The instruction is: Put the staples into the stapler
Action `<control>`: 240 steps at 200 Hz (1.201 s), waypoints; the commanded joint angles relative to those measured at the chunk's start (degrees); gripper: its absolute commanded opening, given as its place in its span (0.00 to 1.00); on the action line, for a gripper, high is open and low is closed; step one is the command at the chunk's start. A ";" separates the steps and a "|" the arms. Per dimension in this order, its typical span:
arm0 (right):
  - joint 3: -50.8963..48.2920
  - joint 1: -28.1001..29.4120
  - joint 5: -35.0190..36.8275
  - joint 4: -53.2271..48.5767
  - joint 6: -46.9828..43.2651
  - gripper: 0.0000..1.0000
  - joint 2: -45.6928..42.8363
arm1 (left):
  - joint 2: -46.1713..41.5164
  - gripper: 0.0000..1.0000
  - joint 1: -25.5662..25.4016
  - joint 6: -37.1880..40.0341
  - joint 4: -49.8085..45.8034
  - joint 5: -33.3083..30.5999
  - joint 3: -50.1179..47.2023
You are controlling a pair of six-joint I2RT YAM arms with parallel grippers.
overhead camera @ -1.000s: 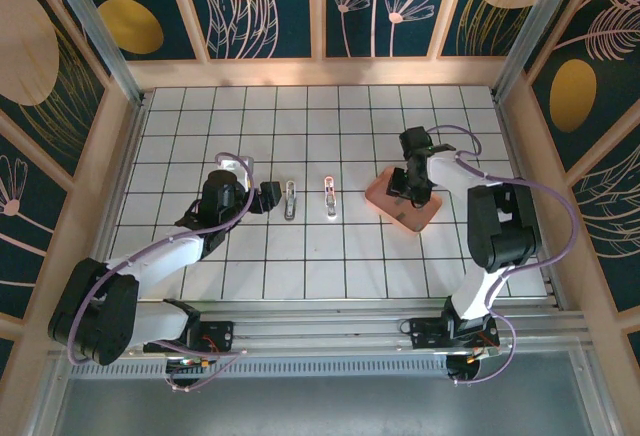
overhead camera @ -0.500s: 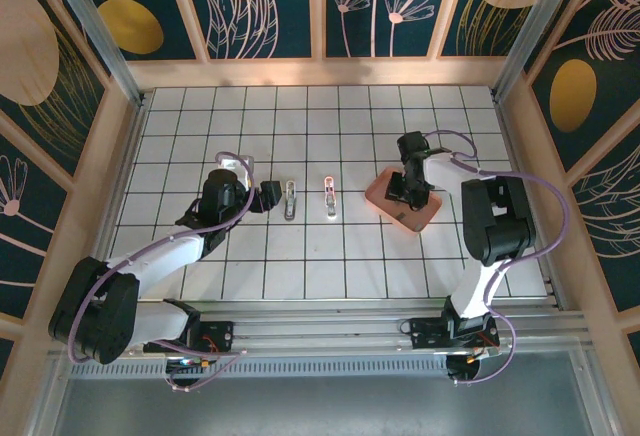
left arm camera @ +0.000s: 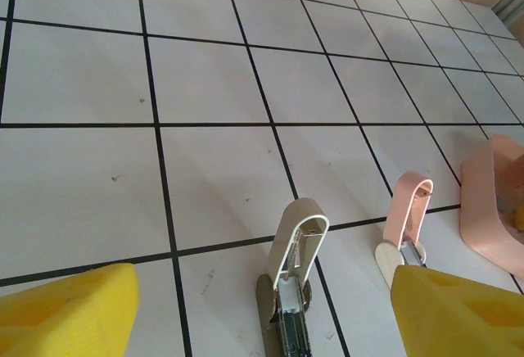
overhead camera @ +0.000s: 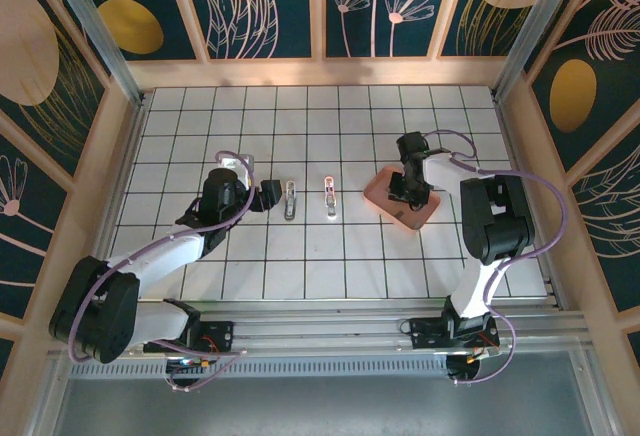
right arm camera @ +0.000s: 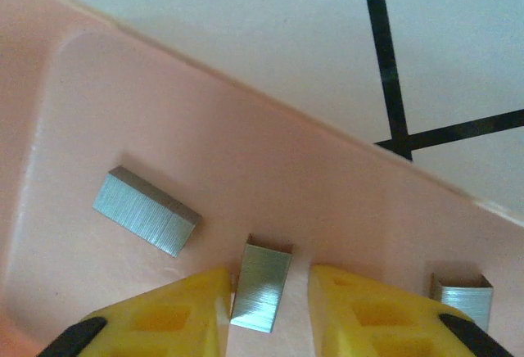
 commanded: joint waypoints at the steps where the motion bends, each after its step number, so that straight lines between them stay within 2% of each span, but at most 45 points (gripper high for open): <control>1: -1.06 0.42 2.00 1.37 -0.98 0.27 0.64 | 0.77 0.80 -0.27 0.73 -0.35 0.78 2.02; 40: -0.72 0.51 3.25 1.57 -1.67 0.24 -0.49 | 1.12 0.80 -0.21 0.85 -0.27 0.92 2.55; 62: -0.28 0.48 2.99 1.24 -1.69 0.32 -0.55 | 1.21 0.80 -0.22 0.82 -0.30 1.04 2.82; 115: 1.97 0.86 4.41 -0.45 -1.56 0.34 -1.41 | 0.77 0.80 -0.25 0.99 -0.96 0.82 2.90; 240: 4.19 0.71 5.55 -1.25 -1.96 0.29 2.01 | 0.42 0.80 -0.22 1.36 -1.38 0.42 2.82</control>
